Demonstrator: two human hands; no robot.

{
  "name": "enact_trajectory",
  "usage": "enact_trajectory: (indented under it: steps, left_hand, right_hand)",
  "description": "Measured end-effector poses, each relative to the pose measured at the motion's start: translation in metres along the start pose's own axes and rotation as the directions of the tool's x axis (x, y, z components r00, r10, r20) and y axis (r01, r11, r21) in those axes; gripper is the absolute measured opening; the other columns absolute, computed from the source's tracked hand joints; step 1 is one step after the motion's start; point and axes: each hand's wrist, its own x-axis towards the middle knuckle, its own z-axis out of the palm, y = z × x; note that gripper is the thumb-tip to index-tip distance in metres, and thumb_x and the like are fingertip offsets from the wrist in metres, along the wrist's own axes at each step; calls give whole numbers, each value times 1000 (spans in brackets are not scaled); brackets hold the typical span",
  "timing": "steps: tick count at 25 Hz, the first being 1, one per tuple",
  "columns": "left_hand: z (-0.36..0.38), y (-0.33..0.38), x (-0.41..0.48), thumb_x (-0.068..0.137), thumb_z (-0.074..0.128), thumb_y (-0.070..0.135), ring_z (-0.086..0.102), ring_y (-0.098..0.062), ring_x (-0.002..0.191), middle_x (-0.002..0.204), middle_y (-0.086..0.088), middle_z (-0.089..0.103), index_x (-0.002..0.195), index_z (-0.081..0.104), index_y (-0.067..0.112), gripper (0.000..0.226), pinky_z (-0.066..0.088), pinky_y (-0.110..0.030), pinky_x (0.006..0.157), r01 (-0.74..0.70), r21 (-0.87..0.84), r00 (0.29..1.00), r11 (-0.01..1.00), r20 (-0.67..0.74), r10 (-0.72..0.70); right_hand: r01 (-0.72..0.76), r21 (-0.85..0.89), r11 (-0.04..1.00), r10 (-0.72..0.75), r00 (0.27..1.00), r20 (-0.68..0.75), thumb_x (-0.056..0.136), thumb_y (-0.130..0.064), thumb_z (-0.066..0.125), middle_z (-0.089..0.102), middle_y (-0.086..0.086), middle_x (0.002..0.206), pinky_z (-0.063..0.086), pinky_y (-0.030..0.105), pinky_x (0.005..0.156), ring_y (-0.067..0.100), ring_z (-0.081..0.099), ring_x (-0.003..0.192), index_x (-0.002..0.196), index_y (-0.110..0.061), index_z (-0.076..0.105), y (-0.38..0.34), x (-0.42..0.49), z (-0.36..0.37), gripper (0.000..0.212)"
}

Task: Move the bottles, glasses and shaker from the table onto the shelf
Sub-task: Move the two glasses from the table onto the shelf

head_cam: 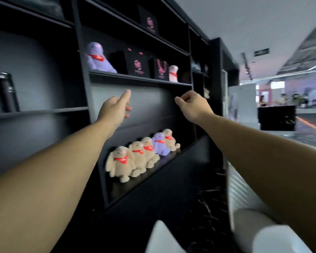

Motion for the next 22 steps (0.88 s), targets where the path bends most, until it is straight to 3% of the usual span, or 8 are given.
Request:
enact_trajectory:
  steps: [3, 8, 12, 14, 18, 22]
  left_hand:
    - [94, 7, -22, 95, 48, 66, 64, -17, 64, 86, 1, 73, 85, 62, 25, 44, 43, -28, 57, 34, -61, 993, 998, 113, -27]
    - [266, 28, -83, 89, 45, 76, 65, -16, 64, 89, 2, 73, 87, 61, 26, 53, 44, -27, 58, 170, -114, 931, 979, 343, -122]
    - [417, 29, -155, 83, 43, 81, 71, -20, 77, 101, 1, 76, 99, 65, 23, 64, 50, -34, 69, 266, -132, 859, 955, 481, -173]
    - [489, 11, -198, 87, 43, 80, 68, -22, 81, 103, -2, 74, 103, 64, 21, 65, 48, -33, 69, 383, -123, 799, 916, 541, -262]
    - [602, -62, -292, 94, 43, 73, 64, -24, 83, 101, -5, 71, 107, 64, 15, 64, 47, -34, 71, 616, -44, 669, 786, 556, -493]
    - [672, -152, -376, 90, 40, 79, 69, -29, 96, 113, -5, 74, 117, 65, 17, 72, 48, -40, 82, 849, 40, 436, 528, 514, -739]
  right_hand:
    - [-55, -122, 991, 50, 998, -48, 91, -56, 55, 70, 3, 120, 50, 33, 88, 26, 64, 110, 113, -21, 65, 54, -13, -75, 42]
    - [-172, -307, 936, 135, 981, -136, 92, -54, 55, 70, 3, 104, 46, 29, 78, 23, 64, 98, 116, -21, 64, 166, -37, -207, 42]
    - [-245, -454, 857, 204, 969, -138, 90, -55, 55, 63, -3, 96, 40, 25, 64, 19, 61, 85, 119, -21, 62, 285, -56, -302, 45]
    - [-253, -514, 820, 248, 965, -80, 89, -56, 55, 67, -2, 98, 40, 25, 60, 22, 65, 87, 118, -23, 62, 356, -65, -331, 45]
    - [-257, -588, 767, 352, 935, 49, 87, -56, 59, 68, -2, 104, 50, 32, 72, 24, 65, 91, 121, -25, 60, 495, -96, -345, 46]
    - [-284, -596, 751, 492, 843, 219, 74, -68, 51, 73, -3, 109, 60, 43, 78, 24, 68, 93, 119, -32, 59, 617, -148, -315, 58]
